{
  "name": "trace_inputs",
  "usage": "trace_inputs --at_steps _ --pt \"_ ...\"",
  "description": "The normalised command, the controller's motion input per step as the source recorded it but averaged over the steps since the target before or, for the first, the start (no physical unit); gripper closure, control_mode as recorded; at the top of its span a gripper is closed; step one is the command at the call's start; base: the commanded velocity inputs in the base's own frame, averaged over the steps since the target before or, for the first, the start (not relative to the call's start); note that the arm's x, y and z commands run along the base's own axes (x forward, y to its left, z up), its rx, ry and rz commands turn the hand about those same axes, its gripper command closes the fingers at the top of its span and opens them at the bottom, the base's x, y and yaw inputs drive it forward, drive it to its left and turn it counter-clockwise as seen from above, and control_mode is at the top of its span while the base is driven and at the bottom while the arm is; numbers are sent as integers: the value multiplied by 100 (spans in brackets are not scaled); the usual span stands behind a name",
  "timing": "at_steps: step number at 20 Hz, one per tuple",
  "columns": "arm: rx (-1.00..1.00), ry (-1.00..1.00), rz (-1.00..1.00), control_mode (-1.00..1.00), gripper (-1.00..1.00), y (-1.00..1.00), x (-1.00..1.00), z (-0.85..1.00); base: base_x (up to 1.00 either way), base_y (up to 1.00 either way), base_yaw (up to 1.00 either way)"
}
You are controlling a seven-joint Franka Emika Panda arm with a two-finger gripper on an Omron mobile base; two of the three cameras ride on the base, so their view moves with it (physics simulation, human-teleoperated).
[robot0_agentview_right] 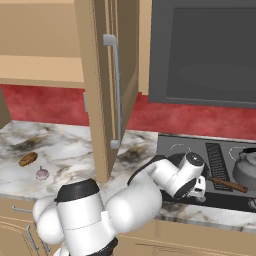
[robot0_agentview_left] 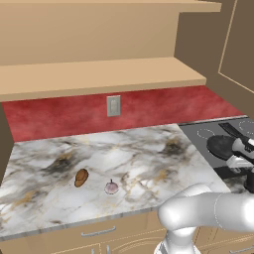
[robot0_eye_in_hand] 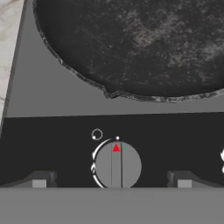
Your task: Pick the pan from the cabinet and place it on the stove. Then turn on the stove burner for the pan.
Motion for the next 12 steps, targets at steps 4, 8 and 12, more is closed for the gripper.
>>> trace_inputs --at_steps 4,8,12 --pt "0 0 0 -100 -100 12 0 -12 0 0 0" --pt "0 0 0 -100 -100 11 1 -13 0 0 0" --pt "0 0 0 -100 -100 5 8 -12 0 0 0"
